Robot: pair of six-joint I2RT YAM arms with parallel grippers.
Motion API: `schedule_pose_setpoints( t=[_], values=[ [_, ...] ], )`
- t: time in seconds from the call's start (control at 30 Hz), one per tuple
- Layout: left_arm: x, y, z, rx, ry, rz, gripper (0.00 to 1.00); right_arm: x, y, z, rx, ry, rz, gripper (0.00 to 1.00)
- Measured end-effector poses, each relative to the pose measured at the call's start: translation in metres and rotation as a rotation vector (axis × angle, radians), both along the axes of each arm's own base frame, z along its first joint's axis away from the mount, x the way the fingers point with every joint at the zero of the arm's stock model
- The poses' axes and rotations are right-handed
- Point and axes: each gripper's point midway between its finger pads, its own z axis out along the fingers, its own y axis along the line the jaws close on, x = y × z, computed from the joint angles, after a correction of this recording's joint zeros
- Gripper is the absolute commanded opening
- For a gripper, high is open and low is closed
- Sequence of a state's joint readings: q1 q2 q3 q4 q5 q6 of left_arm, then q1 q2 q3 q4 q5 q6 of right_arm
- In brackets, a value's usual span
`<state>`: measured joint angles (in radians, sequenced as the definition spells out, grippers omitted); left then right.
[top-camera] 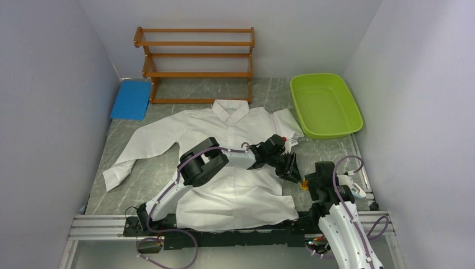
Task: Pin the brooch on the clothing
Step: Pick up the brooch from the center of the board.
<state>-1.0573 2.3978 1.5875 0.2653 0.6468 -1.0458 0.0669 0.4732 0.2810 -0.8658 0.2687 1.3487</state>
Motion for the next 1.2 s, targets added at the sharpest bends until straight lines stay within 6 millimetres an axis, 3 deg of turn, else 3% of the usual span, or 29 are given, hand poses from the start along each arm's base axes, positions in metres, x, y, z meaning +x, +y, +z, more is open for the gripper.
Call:
schedule_pose_setpoints(
  t=[0.23, 0.4, 0.7, 0.9, 1.07, 1.2],
  values=[
    [0.003, -0.002, 0.0, 0.004, 0.001, 0.018, 0.45, 0.009, -0.001, 0.0, -0.004, -0.029, -0.014, 0.53],
    [0.008, -0.005, -0.001, 0.015, -0.001, 0.057, 0.36, 0.01, -0.002, 0.001, -0.006, -0.038, -0.015, 0.53],
    [0.013, -0.013, -0.002, 0.029, -0.005, 0.096, 0.35, 0.01, -0.003, 0.001, -0.013, -0.042, -0.012, 0.52],
    [0.007, -0.017, -0.002, 0.057, -0.02, 0.087, 0.34, 0.01, -0.003, 0.001, -0.018, -0.041, -0.002, 0.52],
    [0.001, -0.018, -0.003, 0.062, -0.021, 0.075, 0.22, 0.01, -0.003, 0.001, -0.024, -0.043, 0.007, 0.52],
    [0.0, -0.016, -0.005, 0.074, -0.015, 0.072, 0.07, 0.01, -0.003, 0.001, -0.024, -0.048, 0.009, 0.52]
  ],
)
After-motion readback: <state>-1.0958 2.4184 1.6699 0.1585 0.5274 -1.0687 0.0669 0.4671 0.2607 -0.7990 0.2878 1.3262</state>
